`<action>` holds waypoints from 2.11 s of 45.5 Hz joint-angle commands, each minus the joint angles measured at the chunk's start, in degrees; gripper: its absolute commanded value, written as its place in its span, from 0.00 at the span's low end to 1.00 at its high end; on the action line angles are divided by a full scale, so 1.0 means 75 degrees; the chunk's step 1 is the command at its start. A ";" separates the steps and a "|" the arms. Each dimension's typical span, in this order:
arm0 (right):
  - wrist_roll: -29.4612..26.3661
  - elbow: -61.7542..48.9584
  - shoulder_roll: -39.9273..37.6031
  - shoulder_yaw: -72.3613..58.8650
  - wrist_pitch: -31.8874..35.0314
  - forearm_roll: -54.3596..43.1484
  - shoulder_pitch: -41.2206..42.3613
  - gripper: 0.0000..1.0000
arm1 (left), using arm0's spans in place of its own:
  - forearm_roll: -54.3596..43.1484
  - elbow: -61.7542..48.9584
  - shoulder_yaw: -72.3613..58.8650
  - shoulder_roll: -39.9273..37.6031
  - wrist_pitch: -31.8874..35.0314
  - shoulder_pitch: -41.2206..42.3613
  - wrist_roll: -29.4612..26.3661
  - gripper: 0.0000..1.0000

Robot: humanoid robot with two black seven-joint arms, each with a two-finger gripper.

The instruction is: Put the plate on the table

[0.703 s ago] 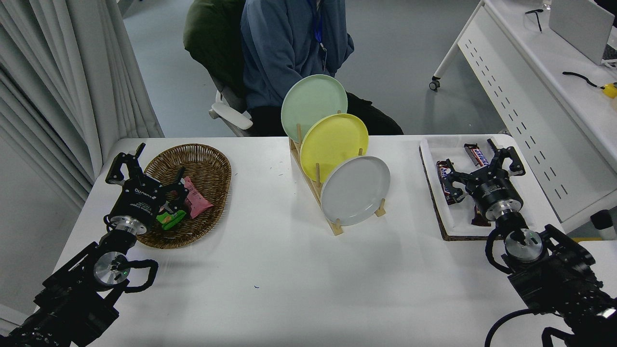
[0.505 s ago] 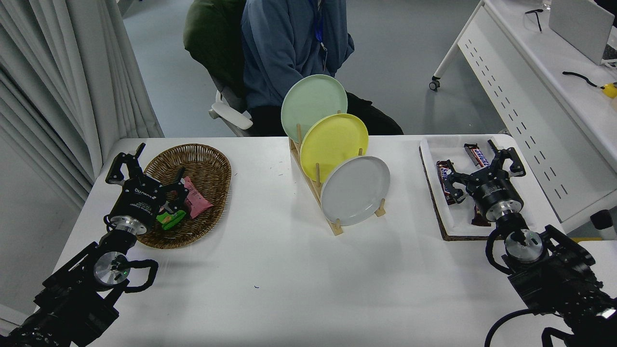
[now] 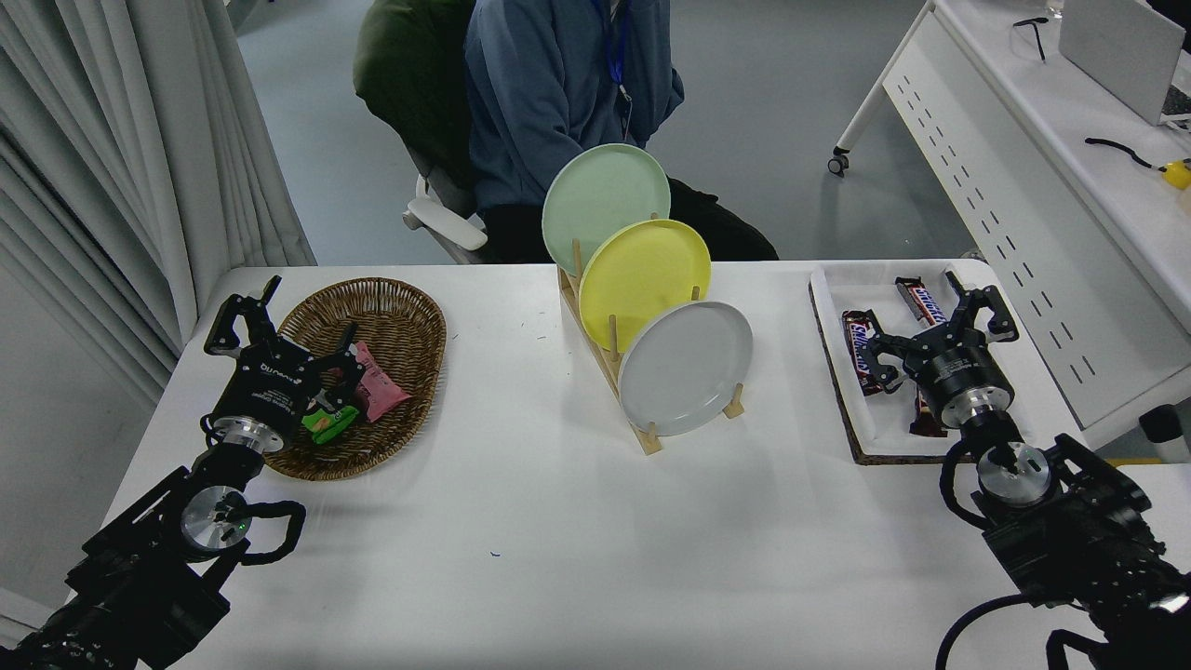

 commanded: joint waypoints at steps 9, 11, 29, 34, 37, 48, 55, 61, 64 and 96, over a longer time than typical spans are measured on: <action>-0.0012 -0.0113 -0.0348 -0.0072 -0.0525 -0.0019 0.0153 0.99 | 0.0000 0.0008 0.0000 0.0000 -0.0009 -0.0004 -0.0005 1.00; -0.0012 -0.0149 -0.0348 -0.0072 -0.0561 -0.0077 0.0153 0.99 | 0.0000 -0.0003 0.0000 0.0000 0.0003 -0.0004 0.0007 1.00; -0.0024 -0.0090 -0.0348 -0.0107 -0.0631 -0.0101 0.0458 0.99 | 0.0000 0.0008 0.0000 0.0000 0.0003 -0.0004 0.0007 1.00; -0.0059 -0.0125 -0.0348 -0.0423 -0.0655 -0.0113 0.0493 0.99 | 0.0000 -0.0003 0.0000 0.0000 0.0003 -0.0004 0.0007 1.00; -0.0071 -0.0114 -0.0395 -0.0856 -0.0748 -0.0124 0.0633 0.99 | 0.0000 -0.0003 0.0000 0.0000 0.0003 0.0008 -0.0005 1.00; -0.0082 0.0097 -0.0875 -0.2496 -0.1100 -0.0136 0.1090 0.99 | 0.0000 -0.0003 0.0000 0.0000 0.0003 0.0008 0.0007 1.00; -0.0082 0.0109 -0.0981 -0.3798 -0.1135 -0.0124 0.1430 0.99 | 0.0000 -0.0003 0.0000 0.0000 0.0003 -0.0004 -0.0005 1.00; -0.0082 0.0308 -0.1180 -0.4348 -0.1088 -0.0136 0.1559 0.99 | 0.0000 -0.0003 0.0000 0.0000 0.0003 -0.0004 -0.0005 1.00; -0.0082 0.0612 -0.1461 -0.4934 -0.1088 -0.0136 0.1664 0.99 | 0.0000 -0.0003 0.0000 0.0000 0.0003 -0.0004 0.0007 1.00; -0.0035 0.5510 -0.4355 -0.9305 0.0013 0.1025 0.2719 0.99 | 0.0000 0.0008 0.0000 0.0000 0.0003 0.0008 0.0007 1.00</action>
